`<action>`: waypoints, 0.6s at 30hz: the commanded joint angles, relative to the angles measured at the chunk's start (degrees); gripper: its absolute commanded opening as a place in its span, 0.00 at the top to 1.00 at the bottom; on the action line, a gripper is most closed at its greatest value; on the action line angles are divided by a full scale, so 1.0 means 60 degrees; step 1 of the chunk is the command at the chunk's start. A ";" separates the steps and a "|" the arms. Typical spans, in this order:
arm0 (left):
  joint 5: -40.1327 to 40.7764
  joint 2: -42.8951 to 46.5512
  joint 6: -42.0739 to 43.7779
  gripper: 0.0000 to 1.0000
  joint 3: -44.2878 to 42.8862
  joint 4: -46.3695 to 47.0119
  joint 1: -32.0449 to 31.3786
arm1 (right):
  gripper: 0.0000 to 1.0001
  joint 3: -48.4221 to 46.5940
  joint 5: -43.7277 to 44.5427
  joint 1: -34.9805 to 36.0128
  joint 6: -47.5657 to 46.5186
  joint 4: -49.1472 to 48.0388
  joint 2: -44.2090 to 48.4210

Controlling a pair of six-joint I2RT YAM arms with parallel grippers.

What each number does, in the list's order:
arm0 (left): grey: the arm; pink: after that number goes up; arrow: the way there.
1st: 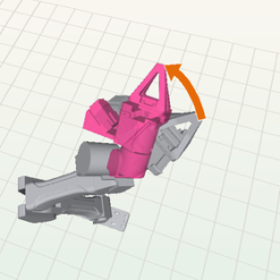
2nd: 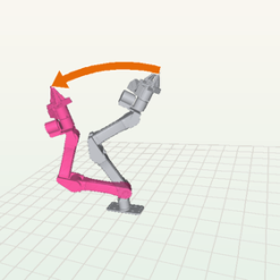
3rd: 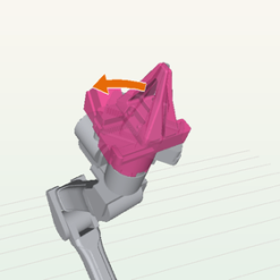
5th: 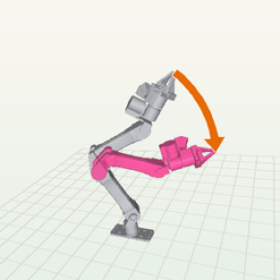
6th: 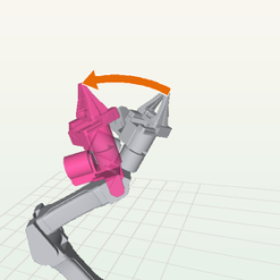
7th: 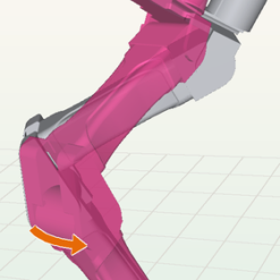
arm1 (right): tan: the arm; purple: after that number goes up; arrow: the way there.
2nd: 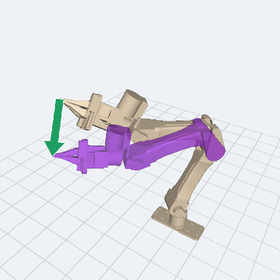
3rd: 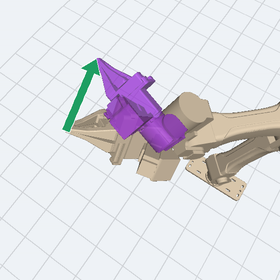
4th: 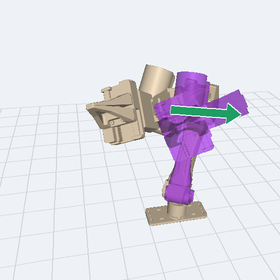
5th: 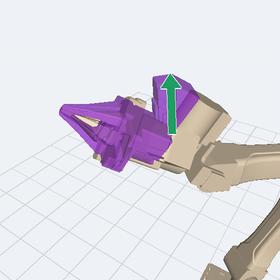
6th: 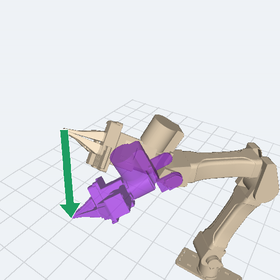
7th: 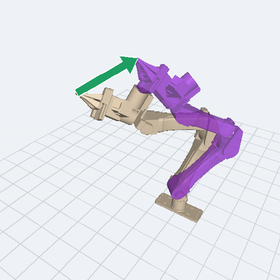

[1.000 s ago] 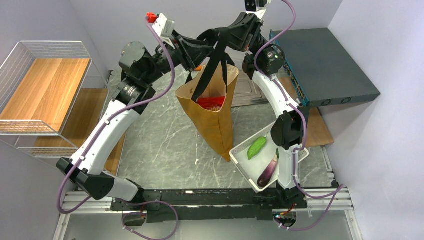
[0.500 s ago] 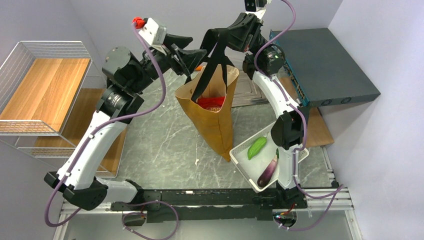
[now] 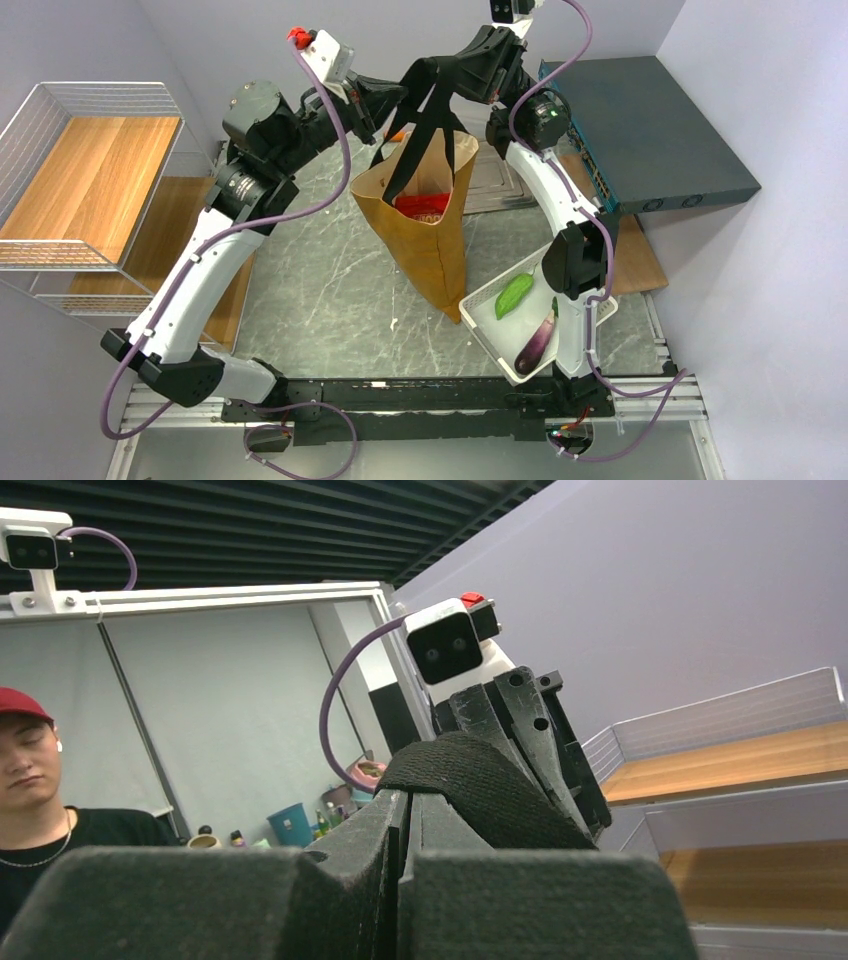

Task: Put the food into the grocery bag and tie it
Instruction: Tie the grocery bag at the center of the board.

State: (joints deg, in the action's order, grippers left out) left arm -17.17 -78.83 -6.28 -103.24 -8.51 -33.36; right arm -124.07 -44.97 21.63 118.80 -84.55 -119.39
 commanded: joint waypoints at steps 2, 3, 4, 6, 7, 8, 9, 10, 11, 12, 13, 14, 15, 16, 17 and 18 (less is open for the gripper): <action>0.0285 -0.0006 0.0387 1.00 -0.0799 -0.0182 -0.0027 | 1.00 -0.0287 0.0738 -0.0125 0.3777 -0.0849 0.0321; 0.0408 -0.0074 0.0511 1.00 -0.1044 -0.0310 -0.0025 | 1.00 -0.0247 0.0740 -0.0132 0.3775 -0.0860 0.0351; 0.0502 -0.0141 0.0658 1.00 -0.1338 -0.0496 -0.0034 | 1.00 -0.0211 0.0742 -0.0138 0.3770 -0.0876 0.0359; 0.0718 -0.0337 0.1228 1.00 -0.2094 -0.0964 -0.0035 | 1.00 -0.0162 0.0781 -0.0134 0.3768 -0.0932 0.0376; 0.0852 -0.0426 0.1548 1.00 -0.2408 -0.1177 -0.0051 | 1.00 -0.0155 0.0785 -0.0146 0.3765 -0.0936 0.0375; 0.1010 -0.0507 0.1839 1.00 -0.2671 -0.1361 -0.0094 | 1.00 -0.0139 0.0784 -0.0149 0.3768 -0.0937 0.0380; 0.1288 -0.0558 0.2172 1.00 -0.2872 -0.1470 -0.0138 | 1.00 -0.0137 0.0782 -0.0148 0.3769 -0.0950 0.0375; 0.1476 -0.0577 0.2464 1.00 -0.2969 -0.1511 -0.0163 | 1.00 -0.0150 0.0778 -0.0149 0.3774 -0.0951 0.0395; 0.1637 -0.0590 0.2801 1.00 -0.2987 -0.1489 -0.0218 | 1.00 -0.0144 0.0785 -0.0148 0.3780 -0.0952 0.0390; 0.1839 -0.0588 0.3198 1.00 -0.3005 -0.1470 -0.0283 | 1.00 -0.0143 0.0786 -0.0148 0.3790 -0.0952 0.0399; 0.2065 -0.0599 0.3557 1.00 -0.3020 -0.1478 -0.0370 | 1.00 -0.0132 0.0781 -0.0157 0.3786 -0.0952 0.0403; 0.2207 -0.0602 0.3934 1.00 -0.3011 -0.1450 -0.0428 | 1.00 -0.0131 0.0782 -0.0154 0.3795 -0.0959 0.0409; 0.2368 -0.0602 0.4239 1.00 -0.2977 -0.1408 -0.0486 | 1.00 -0.0130 0.0796 -0.0154 0.3810 -0.0965 0.0403; 0.2553 -0.0610 0.4468 1.00 -0.2914 -0.1372 -0.0525 | 1.00 -0.0139 0.0807 -0.0148 0.3790 -0.0952 0.0411; 0.2722 -0.0616 0.4654 1.00 -0.2861 -0.1356 -0.0563 | 1.00 -0.0137 0.0824 -0.0153 0.3797 -0.0952 0.0416; 0.2822 -0.0610 0.4778 1.00 -0.2744 -0.1325 -0.0577 | 1.00 -0.0166 0.0840 -0.0159 0.3789 -0.0944 0.0415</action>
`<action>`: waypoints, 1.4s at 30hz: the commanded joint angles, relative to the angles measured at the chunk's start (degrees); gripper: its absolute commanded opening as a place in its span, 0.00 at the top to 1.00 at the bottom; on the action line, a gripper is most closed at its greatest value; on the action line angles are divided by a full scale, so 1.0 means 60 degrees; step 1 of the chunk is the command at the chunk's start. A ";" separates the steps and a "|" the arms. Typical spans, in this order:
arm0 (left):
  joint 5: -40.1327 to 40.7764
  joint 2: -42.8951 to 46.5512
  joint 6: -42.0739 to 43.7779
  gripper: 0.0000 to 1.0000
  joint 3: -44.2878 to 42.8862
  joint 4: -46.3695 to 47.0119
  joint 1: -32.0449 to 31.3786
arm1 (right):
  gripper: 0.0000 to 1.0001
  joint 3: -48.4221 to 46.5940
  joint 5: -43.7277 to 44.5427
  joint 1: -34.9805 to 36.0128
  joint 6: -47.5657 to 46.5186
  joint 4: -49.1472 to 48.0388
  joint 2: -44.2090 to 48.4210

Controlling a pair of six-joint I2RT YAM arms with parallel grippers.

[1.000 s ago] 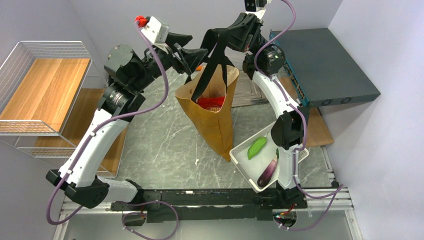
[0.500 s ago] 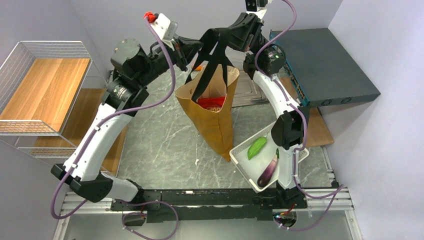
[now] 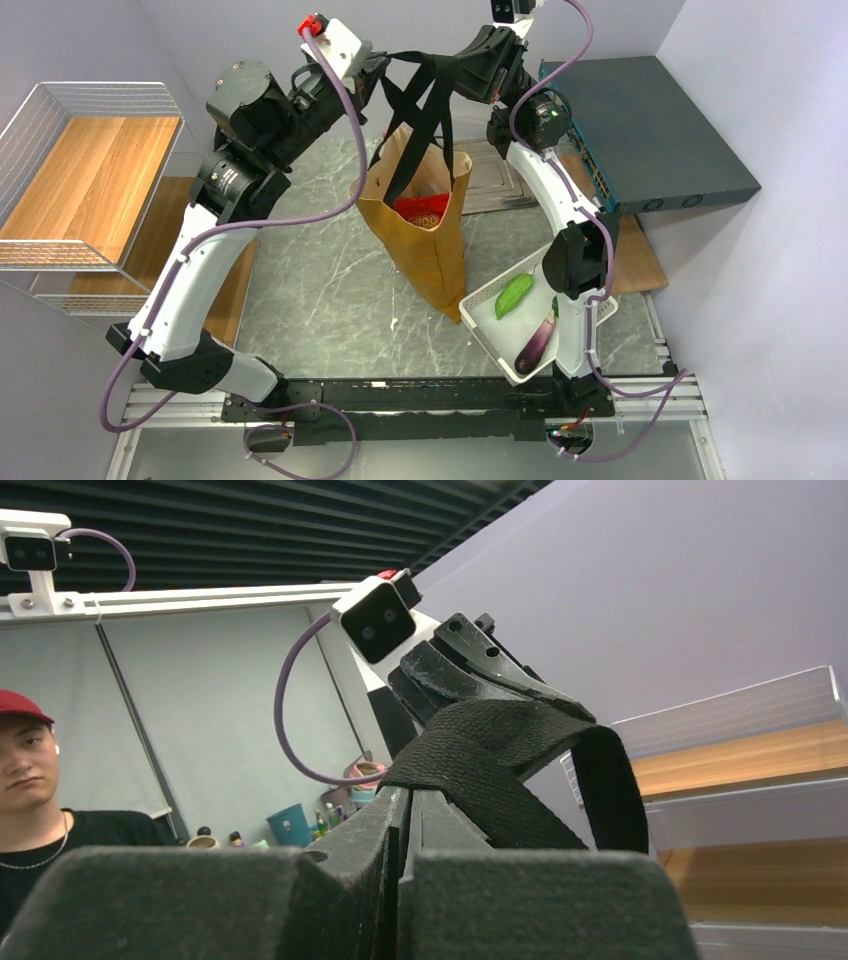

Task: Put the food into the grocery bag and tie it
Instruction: Tie the grocery bag at the center of the board.

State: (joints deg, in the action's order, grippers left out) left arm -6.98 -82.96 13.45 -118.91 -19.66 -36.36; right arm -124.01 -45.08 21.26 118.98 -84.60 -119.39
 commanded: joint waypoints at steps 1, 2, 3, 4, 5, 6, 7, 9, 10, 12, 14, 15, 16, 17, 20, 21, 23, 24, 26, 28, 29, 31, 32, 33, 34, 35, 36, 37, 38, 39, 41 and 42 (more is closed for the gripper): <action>0.1305 0.0114 0.1555 1.00 0.0089 0.0601 -0.0087 | 1.00 -0.0213 0.0862 -0.0087 0.3764 -0.0931 0.0399; 0.1581 0.0159 0.1578 0.99 0.0327 0.0712 -0.0103 | 1.00 -0.0251 0.0863 -0.0086 0.3757 -0.0917 0.0389; 0.1754 0.0214 0.1550 0.94 0.0584 0.0775 -0.0103 | 1.00 -0.0282 0.0852 -0.0086 0.3755 -0.0890 0.0367; 0.1902 0.0270 0.1447 0.86 0.0884 0.0853 -0.0107 | 1.00 -0.0306 0.0849 -0.0091 0.3754 -0.0866 0.0368; 0.2031 0.0276 0.1286 0.76 0.1049 0.0868 -0.0107 | 1.00 -0.0320 0.0834 -0.0091 0.3752 -0.0852 0.0346; 0.2085 0.0276 0.1099 0.68 0.1162 0.0851 -0.0107 | 1.00 -0.0312 0.0834 -0.0086 0.3743 -0.0852 0.0351; 0.2042 0.0277 0.0902 0.62 0.1232 0.0823 -0.0107 | 1.00 -0.0306 0.0823 -0.0086 0.3746 -0.0836 0.0344; 0.1803 0.0289 0.0312 0.50 0.1298 0.0797 -0.0107 | 1.00 -0.0273 0.0794 -0.0087 0.3754 -0.0828 0.0356; 0.1625 0.0302 0.0047 0.47 0.1306 0.0802 -0.0107 | 1.00 -0.0237 0.0776 -0.0086 0.3754 -0.0827 0.0365; 0.1284 0.0379 -0.0394 0.45 0.1252 0.0846 -0.0110 | 1.00 -0.0175 0.0746 -0.0089 0.3727 -0.0798 0.0384; 0.1245 0.0561 -0.0815 0.46 0.1245 0.0930 -0.0135 | 1.00 -0.0109 0.0720 -0.0096 0.3703 -0.0771 0.0409; 0.1035 0.0667 -0.0978 0.46 0.1224 0.0956 -0.0136 | 1.00 -0.0086 0.0699 -0.0087 0.3695 -0.0749 0.0417; 0.0791 0.0803 -0.1139 0.46 0.1213 0.0962 -0.0136 | 1.00 -0.0080 0.0681 -0.0084 0.3674 -0.0719 0.0424; 0.0407 0.0936 -0.1246 0.47 0.1206 0.0973 -0.0133 | 1.00 -0.0064 0.0666 -0.0089 0.3660 -0.0700 0.0423; -0.1072 0.1361 -0.1508 0.49 0.1287 0.0971 -0.0147 | 1.00 0.0022 0.0643 -0.0079 0.3579 -0.0650 0.0456; -0.1392 0.1459 -0.1597 0.50 0.1283 0.0852 -0.0163 | 1.00 0.0069 0.0643 -0.0085 0.3535 -0.0644 0.0480; -0.1842 0.1624 -0.1660 0.50 0.1305 0.0528 -0.0207 | 1.00 0.0146 0.0654 -0.0089 0.3492 -0.0624 0.0510; -0.1999 0.1727 -0.1657 0.51 0.1382 0.0386 -0.0253 | 1.00 0.0136 0.0650 -0.0086 0.3478 -0.0624 0.0505; -0.2285 0.1966 -0.1702 0.54 0.1731 0.0343 -0.0325 | 1.00 0.0141 0.0658 -0.0094 0.3473 -0.0615 0.0504; -0.2594 0.2180 -0.1848 0.57 0.2162 0.0601 -0.0366 | 1.00 0.0159 0.0658 -0.0088 0.3457 -0.0612 0.0505; -0.2748 0.2199 -0.1958 0.59 0.2328 0.0805 -0.0368 | 1.00 0.0152 0.0658 -0.0091 0.3453 -0.0621 0.0504; -0.3005 0.2011 -0.2160 0.64 0.2350 0.0952 -0.0390 | 1.00 0.0125 0.0643 -0.0088 0.3459 -0.0604 0.0479; -0.3116 0.1859 -0.2173 0.66 0.2274 0.0954 -0.0415 | 1.00 0.0106 0.0638 -0.0095 0.3459 -0.0598 0.0479; -0.3127 0.1701 -0.2171 0.67 0.2179 0.0917 -0.0435 | 1.00 0.0069 0.0624 -0.0095 0.3470 -0.0604 0.0472; -0.3100 0.1540 -0.2173 0.68 0.2101 0.0905 -0.0458 | 1.00 0.0055 0.0617 -0.0087 0.3477 -0.0624 0.0464; -0.3011 0.1412 -0.2175 0.68 0.2062 0.0972 -0.0488 | 1.00 0.0050 0.0601 -0.0091 0.3498 -0.0631 0.0472; -0.2747 0.1294 -0.2182 0.70 0.2032 0.1051 -0.0517 | 1.00 0.0047 0.0600 -0.0086 0.3514 -0.0665 0.0477; -0.2460 0.1189 -0.2171 0.71 0.1991 0.1120 -0.0543 | 1.00 0.0049 0.0599 -0.0093 0.3521 -0.0684 0.0494; -0.2140 0.1085 -0.2125 0.72 0.1927 0.1149 -0.0546 | 1.00 0.0054 0.0599 -0.0087 0.3533 -0.0698 0.0494; -0.1864 0.0962 -0.2028 0.74 0.1841 0.1134 -0.0539 | 1.00 0.0068 0.0584 -0.0086 0.3536 -0.0716 0.0512; -0.1771 0.0702 -0.1804 0.74 0.1586 0.1084 -0.0533 | 1.00 0.0070 0.0585 -0.0093 0.3543 -0.0740 0.0520; -0.1851 0.0555 -0.1792 0.75 0.1412 0.1029 -0.0539 | 1.00 0.0068 0.0585 -0.0094 0.3550 -0.0752 0.0526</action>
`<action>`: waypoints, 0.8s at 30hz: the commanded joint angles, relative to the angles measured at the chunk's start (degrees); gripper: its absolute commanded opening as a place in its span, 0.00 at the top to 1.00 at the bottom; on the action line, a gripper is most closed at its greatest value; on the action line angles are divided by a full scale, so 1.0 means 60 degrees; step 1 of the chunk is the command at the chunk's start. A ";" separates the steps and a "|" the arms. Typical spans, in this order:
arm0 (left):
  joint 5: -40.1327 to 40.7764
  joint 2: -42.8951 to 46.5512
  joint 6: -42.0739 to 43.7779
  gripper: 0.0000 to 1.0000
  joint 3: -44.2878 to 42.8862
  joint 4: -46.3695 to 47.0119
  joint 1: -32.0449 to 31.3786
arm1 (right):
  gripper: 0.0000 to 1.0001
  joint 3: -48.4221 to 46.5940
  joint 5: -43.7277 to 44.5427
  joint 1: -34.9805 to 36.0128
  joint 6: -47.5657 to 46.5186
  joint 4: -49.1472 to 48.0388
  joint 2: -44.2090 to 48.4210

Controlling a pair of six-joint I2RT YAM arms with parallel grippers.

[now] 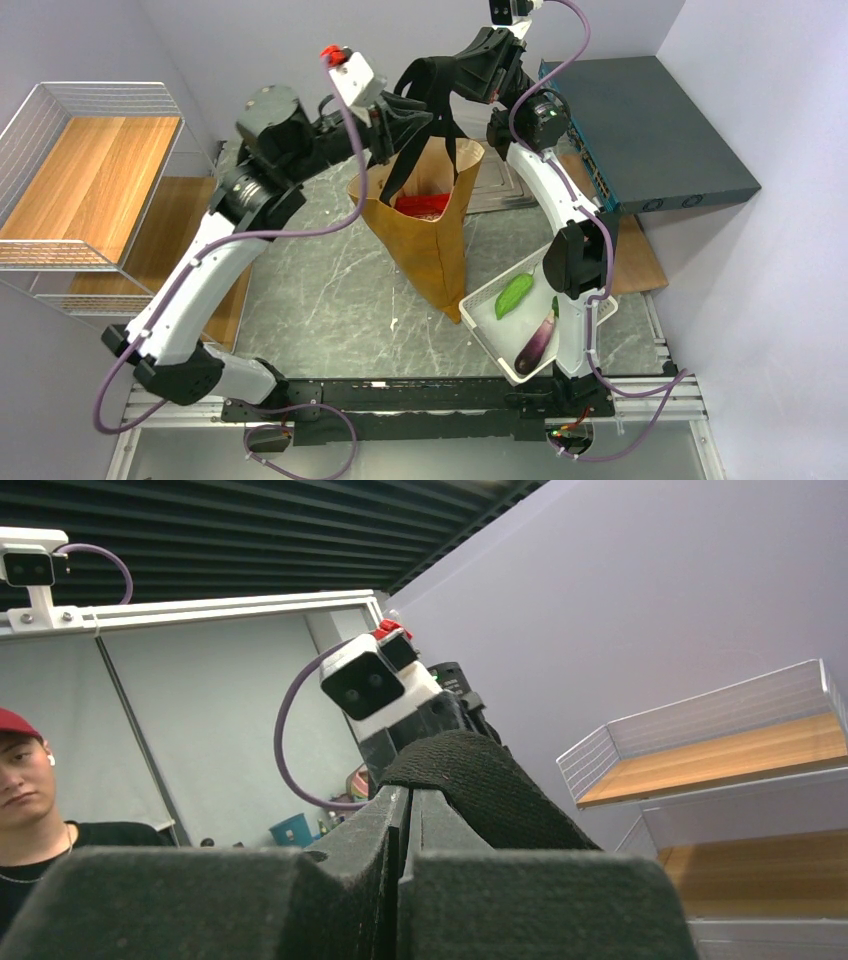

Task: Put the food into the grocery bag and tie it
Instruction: Tie the grocery bag at the center of the board.

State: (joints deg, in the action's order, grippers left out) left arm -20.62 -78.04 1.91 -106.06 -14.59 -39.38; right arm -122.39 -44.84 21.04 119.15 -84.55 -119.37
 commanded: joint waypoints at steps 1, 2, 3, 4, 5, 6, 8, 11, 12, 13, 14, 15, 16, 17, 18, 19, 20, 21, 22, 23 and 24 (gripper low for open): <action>0.0339 -0.0409 0.0122 0.75 -0.0880 0.0144 -0.0034 | 1.00 -0.0204 0.0545 -0.0050 0.3535 -0.0772 0.0518; 0.0296 -0.0515 0.0095 0.76 -0.1007 0.0095 -0.0037 | 1.00 -0.0204 0.0545 -0.0049 0.3538 -0.0783 0.0516; 0.0307 -0.0607 0.0041 0.77 -0.1102 0.0052 -0.0030 | 1.00 -0.0217 0.0537 -0.0057 0.3559 -0.0788 0.0503; 0.0389 -0.0643 0.0017 0.78 -0.1141 0.0052 -0.0039 | 1.00 -0.0244 0.0531 -0.0050 0.3574 -0.0801 0.0492; 0.0547 -0.0607 -0.0002 0.79 -0.1093 0.0107 -0.0041 | 1.00 -0.0266 0.0512 -0.0057 0.3589 -0.0799 0.0479; 0.0683 -0.0527 -0.0014 0.79 -0.1006 0.0224 -0.0044 | 1.00 -0.0301 0.0515 -0.0054 0.3591 -0.0804 0.0461; 0.0948 -0.0296 0.0051 0.78 -0.0713 0.0407 -0.0033 | 1.00 -0.0303 0.0529 -0.0053 0.3573 -0.0806 0.0480; 0.1414 -0.0100 0.0348 0.78 -0.0590 0.0180 -0.0037 | 1.00 -0.0302 0.0527 -0.0051 0.3554 -0.0800 0.0475; 0.1637 -0.0059 0.0437 0.80 -0.0590 0.0087 -0.0043 | 1.00 -0.0328 0.0529 -0.0051 0.3559 -0.0790 0.0461; 0.1835 -0.0008 0.0455 0.81 -0.0531 0.0069 -0.0044 | 1.00 -0.0375 0.0530 -0.0051 0.3569 -0.0789 0.0434; 0.2034 0.0062 0.0457 0.81 -0.0410 0.0128 -0.0037 | 1.00 -0.0418 0.0530 -0.0049 0.3570 -0.0776 0.0408; 0.2137 0.0151 0.0478 0.80 -0.0252 0.0230 -0.0043 | 1.00 -0.0463 0.0520 -0.0055 0.3572 -0.0750 0.0401; 0.2136 0.0203 0.0530 0.80 -0.0110 0.0280 -0.0040 | 1.00 -0.0496 0.0516 -0.0052 0.3572 -0.0743 0.0393; 0.2152 0.0229 0.0606 0.79 -0.0063 0.0260 -0.0040 | 1.00 -0.0512 0.0504 -0.0060 0.3572 -0.0728 0.0405; 0.2210 0.0222 0.0687 0.79 -0.0050 0.0214 -0.0038 | 1.00 -0.0500 0.0488 -0.0062 0.3572 -0.0717 0.0411; 0.2187 0.0195 0.0735 0.79 -0.0055 0.0171 -0.0027 | 1.00 -0.0494 0.0484 -0.0061 0.3585 -0.0717 0.0427; 0.2047 0.0177 0.0785 0.79 -0.0051 0.0170 -0.0033 | 1.00 -0.0487 0.0486 -0.0049 0.3589 -0.0715 0.0427; 0.1930 0.0153 0.0804 0.78 -0.0059 0.0249 -0.0037 | 1.00 -0.0477 0.0484 -0.0056 0.3598 -0.0706 0.0444; 0.1833 0.0126 0.0737 0.78 -0.0089 0.0298 -0.0043 | 1.00 -0.0480 0.0486 -0.0061 0.3605 -0.0699 0.0442; 0.1728 0.0075 0.0648 0.78 -0.0146 0.0328 -0.0035 | 1.00 -0.0478 0.0475 -0.0056 0.3608 -0.0695 0.0444; 0.1661 0.0016 0.0591 0.79 -0.0194 0.0347 -0.0035 | 1.00 -0.0496 0.0472 -0.0050 0.3595 -0.0682 0.0437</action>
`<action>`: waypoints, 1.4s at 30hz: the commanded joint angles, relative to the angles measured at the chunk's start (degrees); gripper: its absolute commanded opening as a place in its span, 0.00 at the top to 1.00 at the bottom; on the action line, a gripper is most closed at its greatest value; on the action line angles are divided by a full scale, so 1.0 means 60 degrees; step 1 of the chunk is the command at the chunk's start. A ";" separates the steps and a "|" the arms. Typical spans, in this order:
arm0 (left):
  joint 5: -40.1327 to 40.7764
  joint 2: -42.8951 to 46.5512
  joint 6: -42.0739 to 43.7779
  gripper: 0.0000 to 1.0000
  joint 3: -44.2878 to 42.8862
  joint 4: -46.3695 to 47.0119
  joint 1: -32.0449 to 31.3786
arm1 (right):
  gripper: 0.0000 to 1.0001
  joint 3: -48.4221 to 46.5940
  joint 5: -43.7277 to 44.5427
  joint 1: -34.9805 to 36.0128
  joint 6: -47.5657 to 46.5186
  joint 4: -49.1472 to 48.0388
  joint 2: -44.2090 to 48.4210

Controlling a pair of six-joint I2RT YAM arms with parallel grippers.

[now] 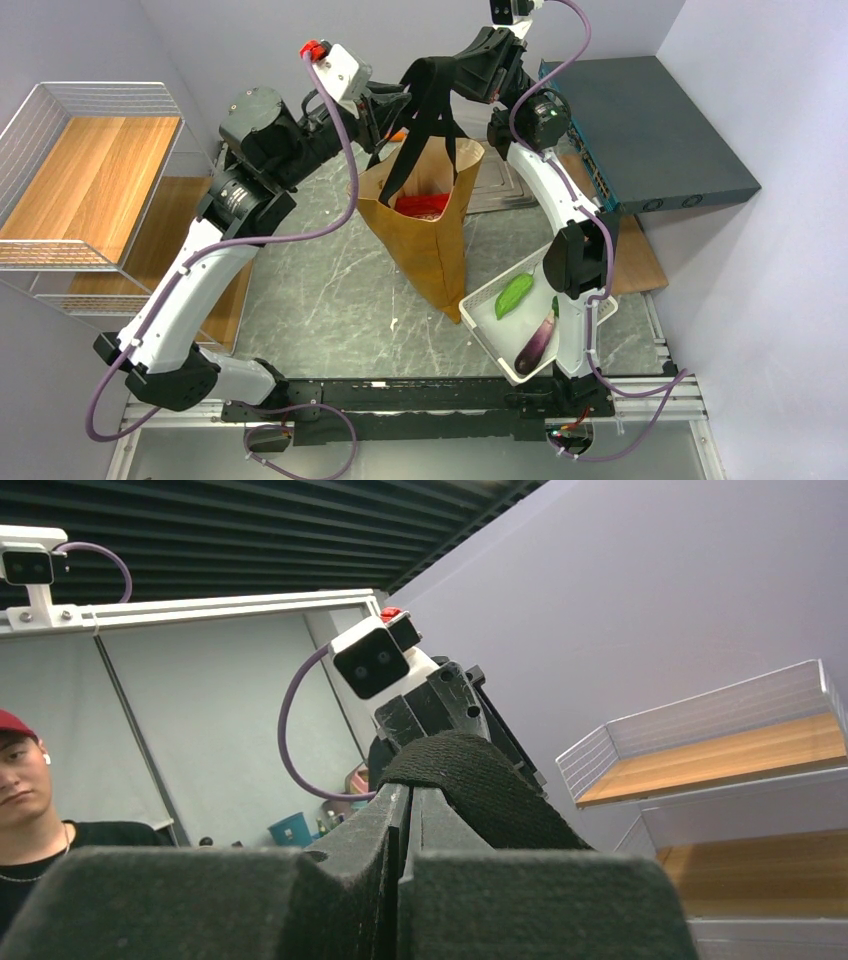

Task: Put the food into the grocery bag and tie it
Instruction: Tie the grocery bag at the center of the board.

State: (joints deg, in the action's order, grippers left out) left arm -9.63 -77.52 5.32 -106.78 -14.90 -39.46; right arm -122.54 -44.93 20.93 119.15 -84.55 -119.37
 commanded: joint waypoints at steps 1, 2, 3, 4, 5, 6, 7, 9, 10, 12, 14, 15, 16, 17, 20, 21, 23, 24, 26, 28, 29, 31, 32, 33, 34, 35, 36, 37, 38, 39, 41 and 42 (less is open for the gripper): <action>-0.0218 -0.0130 -0.0045 0.79 -0.0109 0.0407 -0.0023 | 1.00 -0.0508 0.0486 -0.0040 0.3594 -0.0680 0.0429; -0.0249 -0.0163 -0.0095 0.79 -0.0099 0.0442 -0.0029 | 1.00 -0.0542 0.0477 -0.0045 0.3606 -0.0656 0.0415; -0.0280 -0.0187 -0.0127 0.79 -0.0070 0.0504 -0.0029 | 1.00 -0.0575 0.0474 -0.0029 0.3604 -0.0642 0.0420; -0.0284 -0.0202 -0.0193 0.79 -0.0030 0.0575 -0.0029 | 1.00 -0.0596 0.0470 -0.0031 0.3600 -0.0642 0.0416; -0.0292 -0.0224 -0.0218 0.78 0.0010 0.0633 -0.0029 | 1.00 -0.0593 0.0471 -0.0029 0.3607 -0.0642 0.0415; -0.0299 -0.0239 -0.0227 0.78 0.0026 0.0666 -0.0029 | 1.00 -0.0580 0.0460 -0.0042 0.3606 -0.0636 0.0430; -0.0300 -0.0276 -0.0228 0.77 0.0008 0.0666 -0.0029 | 1.00 -0.0562 0.0442 -0.0034 0.3602 -0.0647 0.0442; -0.0314 -0.0341 -0.0217 0.75 -0.0012 0.0641 -0.0025 | 1.00 -0.0520 0.0430 -0.0037 0.3612 -0.0665 0.0484; -0.0282 -0.0378 -0.0214 0.74 -0.0035 0.0597 -0.0029 | 1.00 -0.0502 0.0428 -0.0028 0.3616 -0.0662 0.0510; -0.0118 -0.0430 -0.0168 0.71 -0.0045 0.0555 -0.0029 | 1.00 -0.0523 0.0424 -0.0029 0.3616 -0.0681 0.0514; 0.0128 -0.0427 -0.0138 0.65 0.0004 0.0581 -0.0021 | 1.00 -0.0541 0.0427 -0.0031 0.3614 -0.0679 0.0501; 0.0263 -0.0413 -0.0107 0.61 0.0044 0.0615 -0.0026 | 1.00 -0.0539 0.0411 -0.0036 0.3622 -0.0681 0.0526; 0.0401 -0.0411 -0.0077 0.56 0.0069 0.0603 -0.0029 | 1.00 -0.0542 0.0405 -0.0043 0.3630 -0.0678 0.0519; 0.0520 -0.0418 -0.0037 0.55 0.0052 0.0543 -0.0029 | 1.00 -0.0539 0.0412 -0.0025 0.3625 -0.0696 0.0510; 0.0846 -0.0418 0.0090 0.55 0.0074 0.0498 -0.0029 | 1.00 -0.0580 0.0427 -0.0036 0.3616 -0.0687 0.0497; 0.0950 -0.0401 0.0129 0.55 0.0124 0.0526 -0.0022 | 1.00 -0.0613 0.0420 -0.0030 0.3622 -0.0681 0.0480; 0.0917 -0.0368 0.0171 0.56 0.0246 0.0592 -0.0027 | 1.00 -0.0683 0.0427 -0.0045 0.3615 -0.0674 0.0450; 0.0849 -0.0382 0.0168 0.56 0.0281 0.0613 -0.0029 | 1.00 -0.0692 0.0420 -0.0031 0.3605 -0.0666 0.0432; 0.0588 -0.0441 0.0186 0.56 0.0306 0.0618 -0.0029 | 1.00 -0.0734 0.0441 -0.0031 0.3608 -0.0662 0.0419; 0.0345 -0.0536 0.0151 0.57 0.0307 0.0656 -0.0029 | 1.00 -0.0737 0.0442 -0.0031 0.3613 -0.0682 0.0419; 0.0213 -0.0586 0.0109 0.57 0.0307 0.0683 -0.0029 | 1.00 -0.0738 0.0442 -0.0033 0.3612 -0.0689 0.0421; 0.0002 -0.0665 -0.0015 0.57 0.0321 0.0792 -0.0021 | 1.00 -0.0740 0.0435 -0.0032 0.3635 -0.0712 0.0432; -0.0121 -0.0717 -0.0066 0.57 0.0303 0.0856 -0.0023 | 1.00 -0.0719 0.0428 -0.0031 0.3637 -0.0724 0.0432; -0.0206 -0.0762 -0.0103 0.57 0.0273 0.0901 -0.0021 | 1.00 -0.0719 0.0427 -0.0031 0.3650 -0.0727 0.0430; -0.0273 -0.0806 -0.0117 0.57 0.0213 0.0939 -0.0028 | 1.00 -0.0707 0.0416 -0.0031 0.3659 -0.0741 0.0450; -0.0353 -0.0850 -0.0154 0.57 0.0154 0.0957 -0.0026 | 1.00 -0.0695 0.0413 -0.0031 0.3666 -0.0742 0.0450; -0.0402 -0.0874 -0.0187 0.58 0.0090 0.0948 -0.0029 | 1.00 -0.0690 0.0405 -0.0038 0.3661 -0.0737 0.0452; -0.0419 -0.0892 -0.0228 0.58 0.0036 0.0958 -0.0026 | 1.00 -0.0693 0.0406 -0.0028 0.3659 -0.0740 0.0432; -0.0397 -0.0883 -0.0272 0.57 0.0037 0.0959 -0.0029 | 1.00 -0.0708 0.0408 -0.0042 0.3660 -0.0742 0.0432; -0.0358 -0.0871 -0.0297 0.57 0.0061 0.0959 -0.0029 | 1.00 -0.0724 0.0408 -0.0040 0.3666 -0.0735 0.0419; -0.0358 -0.0873 -0.0316 0.56 0.0174 0.0993 -0.0025 | 1.00 -0.0758 0.0424 -0.0045 0.3660 -0.0730 0.0414; -0.0358 -0.0886 -0.0349 0.54 0.0224 0.1009 -0.0027 | 1.00 -0.0778 0.0427 -0.0033 0.3657 -0.0739 0.0402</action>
State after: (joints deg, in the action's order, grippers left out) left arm -10.33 -82.87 4.80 -104.79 -11.38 -39.46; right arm -123.76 -46.54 20.93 119.15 -84.58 -119.37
